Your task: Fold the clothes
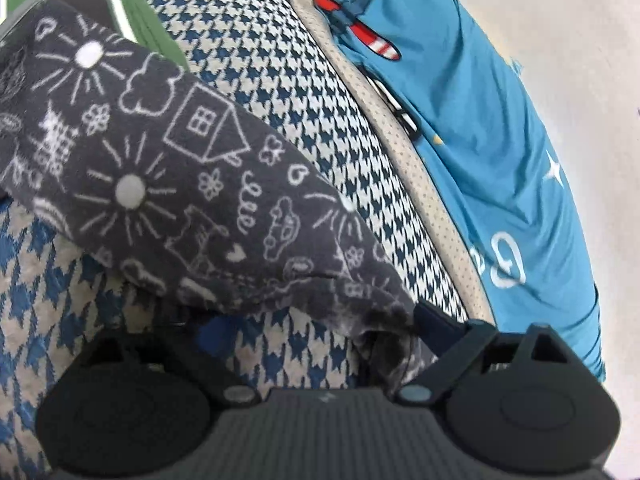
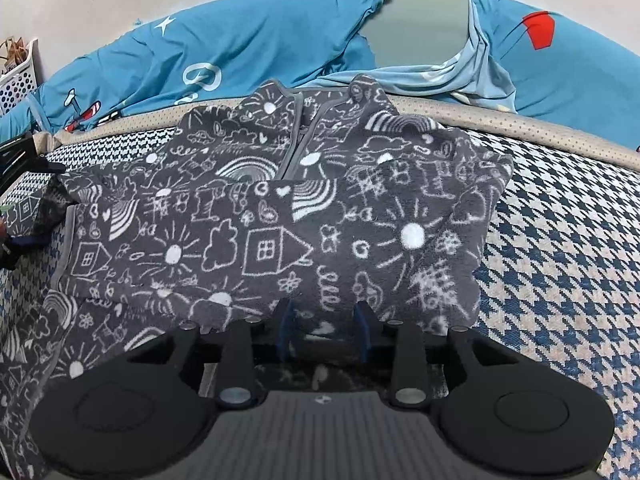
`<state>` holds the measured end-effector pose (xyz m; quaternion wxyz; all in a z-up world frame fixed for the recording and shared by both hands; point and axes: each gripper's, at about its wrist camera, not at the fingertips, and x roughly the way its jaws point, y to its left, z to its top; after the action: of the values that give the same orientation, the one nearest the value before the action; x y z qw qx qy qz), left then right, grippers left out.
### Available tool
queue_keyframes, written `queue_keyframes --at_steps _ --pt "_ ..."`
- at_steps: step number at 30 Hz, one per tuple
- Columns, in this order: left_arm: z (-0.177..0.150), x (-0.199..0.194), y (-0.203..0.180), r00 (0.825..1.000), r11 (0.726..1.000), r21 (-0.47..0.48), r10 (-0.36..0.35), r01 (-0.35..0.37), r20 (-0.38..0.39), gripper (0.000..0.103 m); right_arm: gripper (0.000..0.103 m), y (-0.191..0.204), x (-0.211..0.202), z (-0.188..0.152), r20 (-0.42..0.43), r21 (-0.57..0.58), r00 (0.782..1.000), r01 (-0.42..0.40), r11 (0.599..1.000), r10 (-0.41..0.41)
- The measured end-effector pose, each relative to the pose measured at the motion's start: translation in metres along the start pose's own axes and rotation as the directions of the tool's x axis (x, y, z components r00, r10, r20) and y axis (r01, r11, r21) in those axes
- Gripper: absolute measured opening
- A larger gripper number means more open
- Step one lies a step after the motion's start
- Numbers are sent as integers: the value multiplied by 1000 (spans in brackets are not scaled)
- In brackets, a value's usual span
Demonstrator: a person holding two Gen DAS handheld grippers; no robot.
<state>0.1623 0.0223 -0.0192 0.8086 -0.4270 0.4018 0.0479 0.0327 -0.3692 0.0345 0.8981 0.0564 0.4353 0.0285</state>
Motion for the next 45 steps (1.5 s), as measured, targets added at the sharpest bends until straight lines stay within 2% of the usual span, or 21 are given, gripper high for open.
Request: queue_keyframes --at_steps 2,7,10,15,19,21,24,27,30,31,34,38,45 --pt "-2 0 -2 1000 1000 4 -3 3 9 63 33 1 0 0 -2 -4 1000 1 1000 -1" --pt "-7 1 -9 1000 1000 14 -7 7 15 25 33 0 1 1 -9 -6 1000 -1 1000 1" --pt "-14 -7 -27 998 992 126 7 -15 63 19 34 0 2 1 -13 -4 1000 -2 1000 2" --pt "-28 -18 -59 995 959 284 -37 9 91 19 34 0 2 1 -18 9 1000 -5 1000 5" --pt "-51 -17 -78 996 924 378 -84 65 35 18 34 -2 2 2 -23 19 1000 -10 1000 11" --pt "-69 -17 -90 996 889 453 -84 64 25 18 34 -2 2 2 -25 24 1000 -11 1000 12" --pt "-95 -12 -105 996 838 538 -82 88 -36 18 34 -2 2 2 -29 29 999 -12 1000 13" --pt "-113 -15 -111 990 814 565 -92 137 -108 18 34 -2 2 3 -32 29 999 -12 1000 12" --pt "-121 -24 -110 993 795 597 -71 112 -93 21 34 -1 2 3 -33 29 999 -9 1000 10" --pt "-123 -27 -109 994 789 606 -63 104 -88 24 34 -1 2 3 -34 27 999 -8 1000 9" --pt "-108 -36 -99 999 819 572 -21 44 -48 25 35 0 2 3 -35 21 999 -5 1000 6" --pt "-82 -48 -80 997 835 545 56 -72 44 31 36 2 3 3 -40 17 999 -1 1000 1" --pt "-41 -60 -47 966 841 479 190 -253 176 33 39 9 5 2 -50 -6 999 17 1000 -17"
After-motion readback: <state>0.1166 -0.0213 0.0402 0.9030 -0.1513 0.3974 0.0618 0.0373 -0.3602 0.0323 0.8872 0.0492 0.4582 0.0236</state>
